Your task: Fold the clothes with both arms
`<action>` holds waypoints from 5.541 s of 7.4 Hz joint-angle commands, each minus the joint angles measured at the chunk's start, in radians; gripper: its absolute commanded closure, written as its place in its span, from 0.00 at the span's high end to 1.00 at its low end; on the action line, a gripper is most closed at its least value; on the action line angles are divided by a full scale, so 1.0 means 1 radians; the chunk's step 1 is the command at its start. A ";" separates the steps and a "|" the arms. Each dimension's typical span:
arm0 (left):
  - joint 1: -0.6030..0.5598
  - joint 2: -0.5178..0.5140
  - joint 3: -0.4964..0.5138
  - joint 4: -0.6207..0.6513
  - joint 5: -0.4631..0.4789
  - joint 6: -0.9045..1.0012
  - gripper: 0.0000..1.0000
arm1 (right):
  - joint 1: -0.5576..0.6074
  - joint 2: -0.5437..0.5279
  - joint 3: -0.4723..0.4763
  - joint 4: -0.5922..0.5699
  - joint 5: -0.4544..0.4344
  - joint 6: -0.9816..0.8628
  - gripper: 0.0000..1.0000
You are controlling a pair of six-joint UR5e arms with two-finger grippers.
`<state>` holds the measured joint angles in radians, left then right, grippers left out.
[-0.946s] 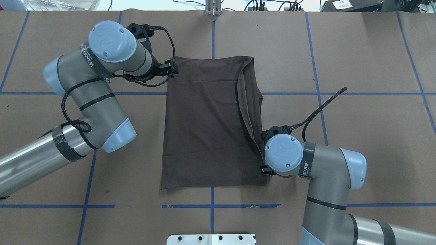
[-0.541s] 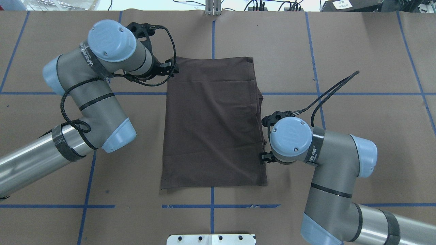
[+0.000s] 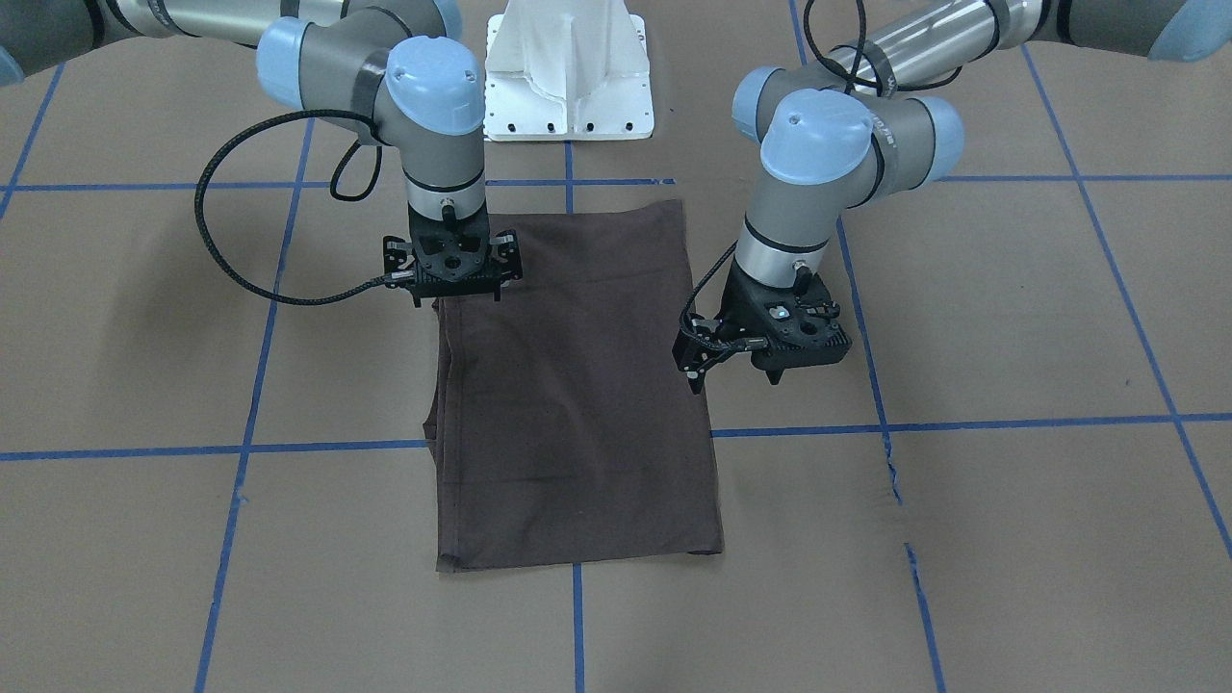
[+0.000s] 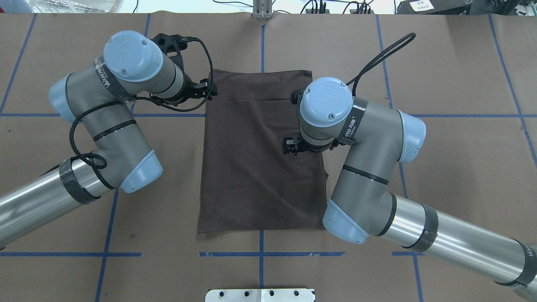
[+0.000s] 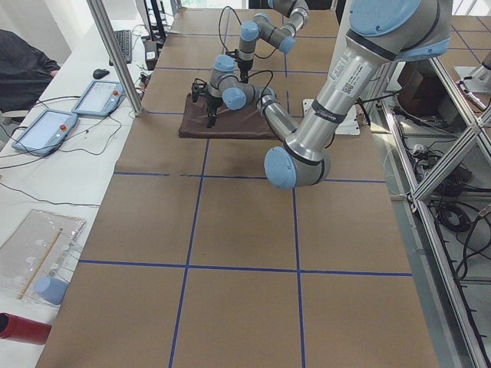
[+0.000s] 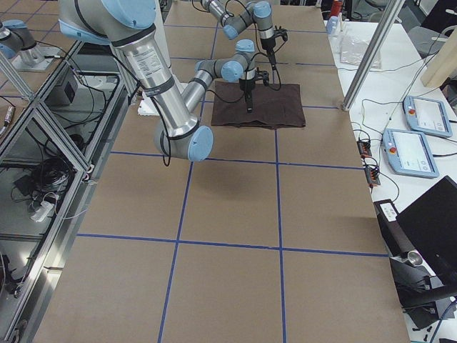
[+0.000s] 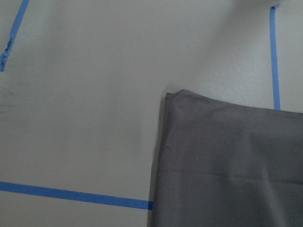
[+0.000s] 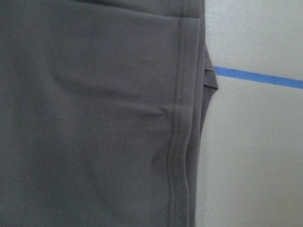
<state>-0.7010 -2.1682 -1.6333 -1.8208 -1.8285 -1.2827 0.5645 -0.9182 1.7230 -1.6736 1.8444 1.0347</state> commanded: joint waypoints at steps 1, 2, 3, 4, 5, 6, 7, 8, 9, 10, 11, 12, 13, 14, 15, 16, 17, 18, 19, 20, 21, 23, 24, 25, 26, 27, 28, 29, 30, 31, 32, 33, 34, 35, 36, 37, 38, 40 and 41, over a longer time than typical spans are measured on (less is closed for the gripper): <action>0.133 0.157 -0.188 -0.054 -0.046 -0.231 1.00 | 0.037 -0.019 0.007 0.098 0.119 0.045 1.00; 0.234 0.165 -0.212 -0.049 -0.026 -0.441 1.00 | 0.040 -0.034 0.012 0.135 0.130 0.071 1.00; 0.329 0.165 -0.214 -0.043 0.033 -0.558 1.00 | 0.040 -0.074 0.019 0.196 0.131 0.143 1.00; 0.388 0.168 -0.211 -0.035 0.116 -0.611 1.00 | 0.040 -0.140 0.038 0.310 0.131 0.149 1.00; 0.403 0.168 -0.212 -0.002 0.127 -0.627 0.99 | 0.037 -0.157 0.036 0.349 0.130 0.153 1.00; 0.410 0.168 -0.215 0.047 0.130 -0.639 0.99 | 0.034 -0.156 0.035 0.347 0.130 0.153 1.00; 0.417 0.172 -0.235 0.067 0.132 -0.642 0.98 | 0.032 -0.154 0.035 0.345 0.130 0.153 1.00; 0.420 0.200 -0.247 0.067 0.132 -0.644 0.98 | 0.032 -0.151 0.035 0.342 0.130 0.153 1.00; 0.423 0.208 -0.250 0.068 0.132 -0.644 0.98 | 0.032 -0.150 0.035 0.341 0.130 0.151 1.00; 0.431 0.208 -0.250 0.069 0.132 -0.646 0.98 | 0.032 -0.149 0.036 0.341 0.130 0.151 1.00; 0.442 0.208 -0.249 0.071 0.132 -0.646 0.97 | 0.032 -0.149 0.038 0.339 0.130 0.151 1.00; 0.446 0.208 -0.247 0.072 0.130 -0.647 0.90 | 0.032 -0.149 0.041 0.338 0.131 0.151 1.00; 0.448 0.208 -0.244 0.072 0.130 -0.647 0.81 | 0.032 -0.151 0.041 0.338 0.134 0.151 1.00; 0.448 0.205 -0.243 0.072 0.129 -0.647 0.77 | 0.034 -0.151 0.041 0.338 0.134 0.151 1.00; 0.446 0.208 -0.241 0.072 0.129 -0.647 0.75 | 0.034 -0.151 0.041 0.338 0.134 0.151 1.00; 0.446 0.206 -0.240 0.072 0.129 -0.646 0.70 | 0.034 -0.151 0.041 0.338 0.134 0.151 1.00; 0.448 0.205 -0.241 0.072 0.129 -0.647 0.57 | 0.037 -0.153 0.041 0.338 0.134 0.150 1.00; 0.448 0.205 -0.238 0.072 0.130 -0.647 0.24 | 0.037 -0.153 0.041 0.339 0.136 0.150 1.00; 0.446 0.206 -0.238 0.072 0.130 -0.646 0.00 | 0.037 -0.153 0.041 0.339 0.136 0.150 1.00; 0.446 0.206 -0.240 0.072 0.129 -0.644 0.00 | 0.038 -0.153 0.041 0.339 0.136 0.150 1.00; 0.445 0.206 -0.249 0.072 0.127 -0.642 0.00 | 0.037 -0.156 0.041 0.339 0.134 0.151 1.00; 0.437 0.209 -0.299 0.074 0.126 -0.629 0.00 | 0.035 -0.175 0.053 0.344 0.134 0.219 1.00; 0.437 0.208 -0.300 0.074 0.126 -0.626 0.00 | 0.008 -0.210 0.084 0.353 0.127 0.355 1.00; 0.436 0.208 -0.301 0.074 0.124 -0.618 0.00 | -0.050 -0.241 0.128 0.353 0.090 0.489 1.00; 0.434 0.206 -0.301 0.074 0.124 -0.616 0.00 | -0.122 -0.248 0.147 0.353 0.005 0.628 1.00; 0.433 0.206 -0.301 0.074 0.124 -0.615 0.00 | -0.211 -0.251 0.147 0.351 -0.105 0.747 1.00; 0.433 0.206 -0.300 0.074 0.124 -0.613 0.00 | -0.288 -0.252 0.144 0.338 -0.204 0.813 1.00; 0.431 0.206 -0.300 0.074 0.124 -0.612 0.00 | -0.328 -0.264 0.145 0.309 -0.246 0.847 1.00; 0.428 0.206 -0.300 0.074 0.124 -0.612 0.00 | -0.343 -0.243 0.147 0.213 -0.246 0.852 1.00; 0.425 0.206 -0.301 0.074 0.124 -0.612 0.00 | -0.344 -0.220 0.144 0.175 -0.244 0.852 1.00; 0.423 0.206 -0.301 0.074 0.124 -0.612 0.00 | -0.342 -0.219 0.142 0.173 -0.241 0.852 1.00; 0.422 0.206 -0.301 0.074 0.124 -0.612 0.00 | -0.342 -0.217 0.141 0.170 -0.241 0.852 1.00; 0.422 0.206 -0.301 0.074 0.124 -0.613 0.00 | -0.324 -0.211 0.141 0.170 -0.240 0.849 1.00; 0.420 0.206 -0.301 0.074 0.126 -0.612 0.00 | -0.307 -0.193 0.138 0.149 -0.235 0.848 1.00; 0.420 0.206 -0.301 0.074 0.126 -0.613 0.00 | -0.304 -0.177 0.136 0.109 -0.235 0.846 1.00; 0.420 0.206 -0.301 0.074 0.126 -0.612 0.00 | -0.304 -0.176 0.130 0.106 -0.235 0.846 1.00; 0.420 0.206 -0.301 0.074 0.126 -0.613 0.00 | -0.305 -0.176 0.115 0.106 -0.235 0.847 1.00; 0.417 0.206 -0.301 0.074 0.126 -0.612 0.00 | -0.308 -0.179 0.095 0.114 -0.235 0.848 1.00; 0.413 0.206 -0.301 0.074 0.124 -0.612 0.00 | -0.311 -0.182 0.095 0.115 -0.235 0.848 1.00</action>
<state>-0.2838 -1.9620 -1.9343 -1.7472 -1.7030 -1.8950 0.2561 -1.0973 1.8218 -1.5614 1.6092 1.8821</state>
